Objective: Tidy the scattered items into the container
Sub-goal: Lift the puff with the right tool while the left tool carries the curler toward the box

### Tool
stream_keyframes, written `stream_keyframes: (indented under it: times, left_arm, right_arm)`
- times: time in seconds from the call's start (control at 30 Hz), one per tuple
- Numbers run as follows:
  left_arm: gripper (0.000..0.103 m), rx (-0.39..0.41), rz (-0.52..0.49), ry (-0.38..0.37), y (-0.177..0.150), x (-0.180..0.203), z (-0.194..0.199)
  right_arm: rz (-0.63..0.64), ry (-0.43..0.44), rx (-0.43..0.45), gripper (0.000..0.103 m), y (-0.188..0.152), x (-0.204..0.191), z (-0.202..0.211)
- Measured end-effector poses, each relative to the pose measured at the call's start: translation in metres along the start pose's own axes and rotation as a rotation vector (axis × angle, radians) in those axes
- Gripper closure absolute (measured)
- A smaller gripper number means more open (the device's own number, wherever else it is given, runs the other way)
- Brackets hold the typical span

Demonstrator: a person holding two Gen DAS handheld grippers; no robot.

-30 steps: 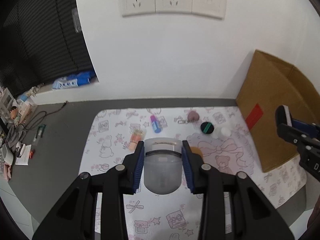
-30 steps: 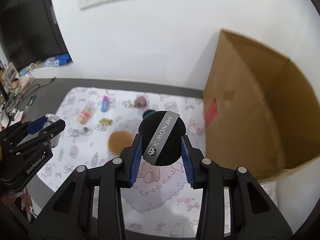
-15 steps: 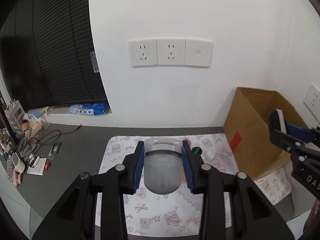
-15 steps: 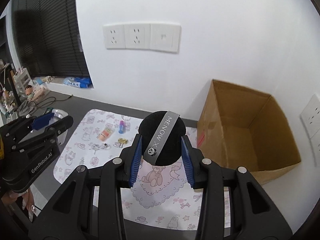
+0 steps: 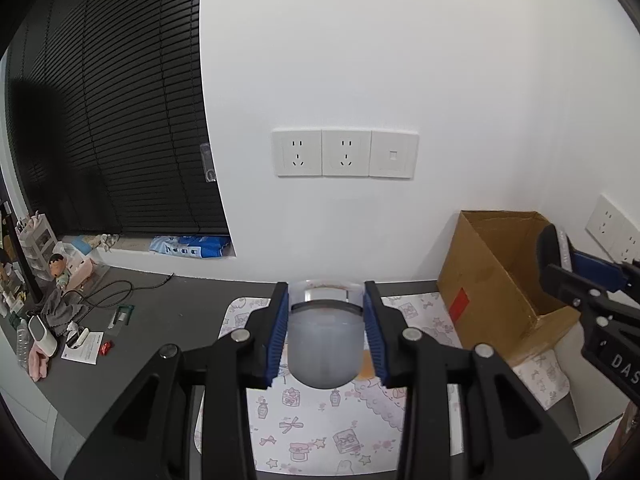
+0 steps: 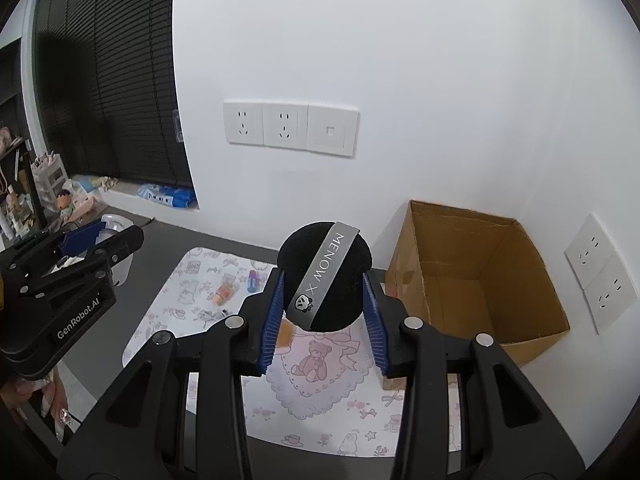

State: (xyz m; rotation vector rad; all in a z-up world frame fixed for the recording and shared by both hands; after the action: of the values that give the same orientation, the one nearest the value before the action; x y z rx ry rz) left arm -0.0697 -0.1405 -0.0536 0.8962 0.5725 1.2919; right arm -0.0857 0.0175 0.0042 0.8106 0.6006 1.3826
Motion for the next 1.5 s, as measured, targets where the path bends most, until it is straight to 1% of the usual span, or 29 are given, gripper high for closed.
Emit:
stream_keyframes:
  times: [0.27,0.43,0.6,0.8,1.13,1.33,1.5]
  left_arm:
    - [0.068,0.001,-0.007,0.001,0.001,0.008,0.002]
    - [0.068,-0.003,-0.013,-0.008,0.005,0.030,-0.010]
    - [0.068,-0.024,-0.029,-0.029,0.009,0.067,-0.032]
    - [0.068,-0.043,-0.065,-0.067,0.018,0.119,-0.062]
    - [0.068,-0.069,-0.121,-0.151,0.038,0.193,-0.105]
    - [0.068,-0.095,-0.147,-0.194,0.041,0.226,-0.129]
    - [0.068,-0.121,-0.162,-0.214,0.042,0.245,-0.150]
  right_arm:
    - [-0.006,-0.006,-0.001,0.064,-0.002,0.002,0.006]
    - [-0.009,-0.013,-0.005,0.064,-0.006,0.019,0.002]
    - [-0.026,-0.034,-0.013,0.064,-0.012,0.054,-0.010]
    - [-0.043,-0.069,-0.028,0.063,-0.017,0.107,-0.031]
    - [-0.094,-0.143,-0.062,0.063,-0.023,0.187,-0.061]
    - [-0.118,-0.182,-0.098,0.063,-0.031,0.227,-0.076]
    - [-0.140,-0.192,-0.117,0.063,-0.036,0.245,-0.092]
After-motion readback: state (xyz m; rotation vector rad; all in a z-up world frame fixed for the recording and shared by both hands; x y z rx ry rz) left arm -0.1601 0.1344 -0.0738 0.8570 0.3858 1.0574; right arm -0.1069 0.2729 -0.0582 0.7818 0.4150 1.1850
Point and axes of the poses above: each gripper's, at about its wrist camera, not at the fingertips, and z roughly against the way its jaws point, x to its right, y to its top, the point moved 3 cm from there along -z, roughly the way its jaws point, and after that the axes turned 12 degrees about -y, right-handed, at the moved point
